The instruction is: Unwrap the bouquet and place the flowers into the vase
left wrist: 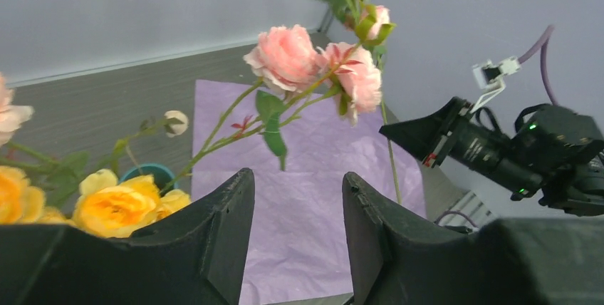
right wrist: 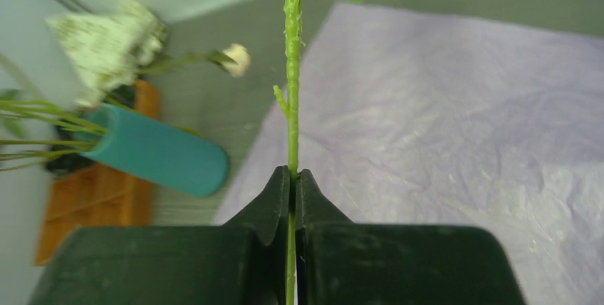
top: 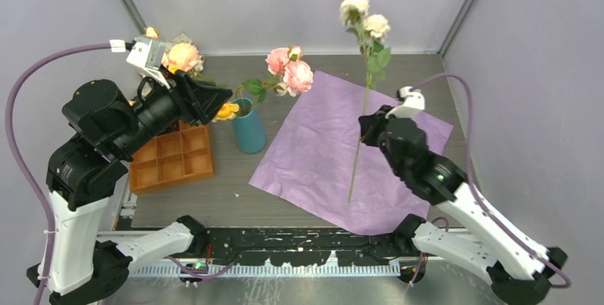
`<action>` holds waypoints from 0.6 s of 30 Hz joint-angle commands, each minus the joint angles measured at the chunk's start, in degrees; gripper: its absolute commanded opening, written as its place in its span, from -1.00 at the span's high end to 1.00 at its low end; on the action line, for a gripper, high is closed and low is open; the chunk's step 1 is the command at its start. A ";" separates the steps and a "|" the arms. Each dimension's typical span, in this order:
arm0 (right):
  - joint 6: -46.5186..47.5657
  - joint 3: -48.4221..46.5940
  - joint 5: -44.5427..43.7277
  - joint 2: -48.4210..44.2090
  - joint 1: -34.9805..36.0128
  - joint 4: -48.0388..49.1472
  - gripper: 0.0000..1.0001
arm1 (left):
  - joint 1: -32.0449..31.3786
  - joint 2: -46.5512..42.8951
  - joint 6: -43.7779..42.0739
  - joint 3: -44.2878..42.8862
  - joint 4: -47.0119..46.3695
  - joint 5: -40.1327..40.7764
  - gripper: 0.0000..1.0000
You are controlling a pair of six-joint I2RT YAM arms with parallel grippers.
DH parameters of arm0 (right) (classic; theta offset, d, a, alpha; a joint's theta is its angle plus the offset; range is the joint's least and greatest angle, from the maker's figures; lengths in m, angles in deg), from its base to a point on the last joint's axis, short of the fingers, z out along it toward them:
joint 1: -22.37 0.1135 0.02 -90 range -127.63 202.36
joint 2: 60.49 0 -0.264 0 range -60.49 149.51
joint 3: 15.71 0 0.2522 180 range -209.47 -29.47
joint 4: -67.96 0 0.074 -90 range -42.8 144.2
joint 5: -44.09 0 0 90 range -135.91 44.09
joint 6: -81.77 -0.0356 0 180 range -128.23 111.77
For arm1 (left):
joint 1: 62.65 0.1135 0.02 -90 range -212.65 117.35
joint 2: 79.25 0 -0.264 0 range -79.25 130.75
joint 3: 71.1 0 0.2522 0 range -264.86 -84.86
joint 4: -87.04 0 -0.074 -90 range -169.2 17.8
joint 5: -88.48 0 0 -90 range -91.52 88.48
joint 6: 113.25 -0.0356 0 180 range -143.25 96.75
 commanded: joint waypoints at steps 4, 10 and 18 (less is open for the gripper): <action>5.65 -6.24 19.53 -10.01 0.04 8.08 0.98 | 0.31 1.57 4.27 3.40 -14.30 -17.58 -0.05; 1.80 -9.07 41.35 -6.24 0.20 19.29 0.98 | 0.25 3.57 6.25 7.09 -22.76 -27.90 -0.11; -3.68 -11.64 54.33 0.44 6.11 33.38 0.98 | 0.15 2.56 9.03 15.02 -38.89 -40.55 -0.18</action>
